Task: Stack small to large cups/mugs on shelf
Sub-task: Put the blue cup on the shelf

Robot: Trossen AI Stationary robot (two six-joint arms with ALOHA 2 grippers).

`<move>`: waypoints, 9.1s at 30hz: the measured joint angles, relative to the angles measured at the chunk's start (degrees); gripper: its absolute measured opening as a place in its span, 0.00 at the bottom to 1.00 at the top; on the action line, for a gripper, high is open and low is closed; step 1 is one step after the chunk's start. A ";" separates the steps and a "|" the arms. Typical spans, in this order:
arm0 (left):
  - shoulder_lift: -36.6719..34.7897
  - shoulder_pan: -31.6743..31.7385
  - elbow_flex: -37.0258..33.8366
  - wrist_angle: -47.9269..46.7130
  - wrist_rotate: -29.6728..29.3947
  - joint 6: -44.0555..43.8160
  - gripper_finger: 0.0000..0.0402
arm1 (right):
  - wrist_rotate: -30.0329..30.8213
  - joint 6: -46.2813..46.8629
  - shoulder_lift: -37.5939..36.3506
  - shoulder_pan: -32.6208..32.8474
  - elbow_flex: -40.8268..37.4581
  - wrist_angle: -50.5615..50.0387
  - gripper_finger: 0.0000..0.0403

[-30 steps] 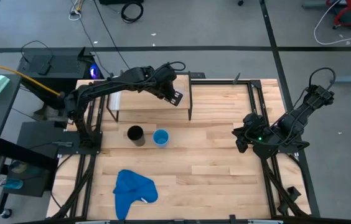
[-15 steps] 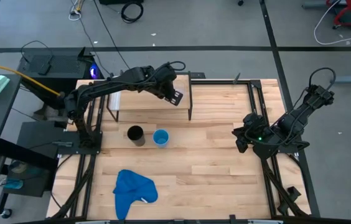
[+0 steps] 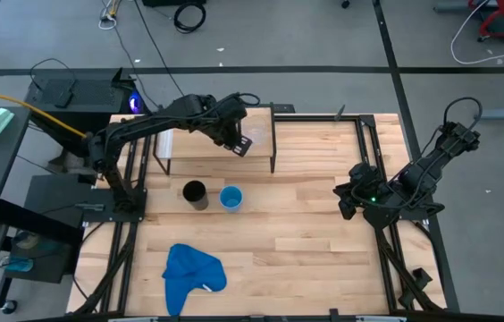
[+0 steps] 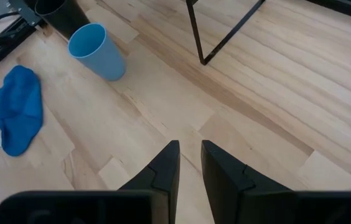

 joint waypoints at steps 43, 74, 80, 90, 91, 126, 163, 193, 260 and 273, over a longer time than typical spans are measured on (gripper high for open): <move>14.61 -15.21 -0.27 -12.32 2.33 7.18 0.33 | -3.60 -0.03 -0.02 0.00 0.00 -0.01 0.18; 14.39 -14.49 -4.49 -7.72 3.72 6.39 0.24 | -3.60 0.02 -0.02 -0.01 0.00 -0.01 0.18; 14.39 -14.78 -4.49 -7.68 6.43 6.07 0.22 | -3.60 0.00 -0.01 -0.01 0.00 -0.01 0.18; 14.39 -17.28 -4.49 -7.59 7.03 3.39 0.19 | -3.60 -0.02 -0.02 0.00 0.00 -0.01 0.18; 14.39 -17.53 -4.49 -7.55 7.03 3.21 0.19 | -3.60 -0.02 -0.02 0.00 0.00 -0.01 0.18; 11.02 -18.07 -4.49 -3.09 6.98 0.04 0.17 | -3.60 -0.04 -0.02 -0.01 0.00 -0.01 0.18; 12.46 -14.83 -5.55 -1.64 3.66 2.52 0.33 | -4.23 -0.02 0.00 0.01 0.02 0.05 0.18; 14.30 -15.15 -5.54 -0.82 3.66 2.45 0.25 | -4.23 -0.02 0.35 0.01 0.02 0.47 0.18; 1.74 -0.68 30.11 -22.91 -2.44 3.51 0.02 | -4.23 -1.38 0.35 -0.01 0.02 0.42 0.18; -2.00 18.72 30.15 -22.91 -1.63 3.46 0.02 | -4.24 -1.03 0.33 0.01 0.02 0.44 0.18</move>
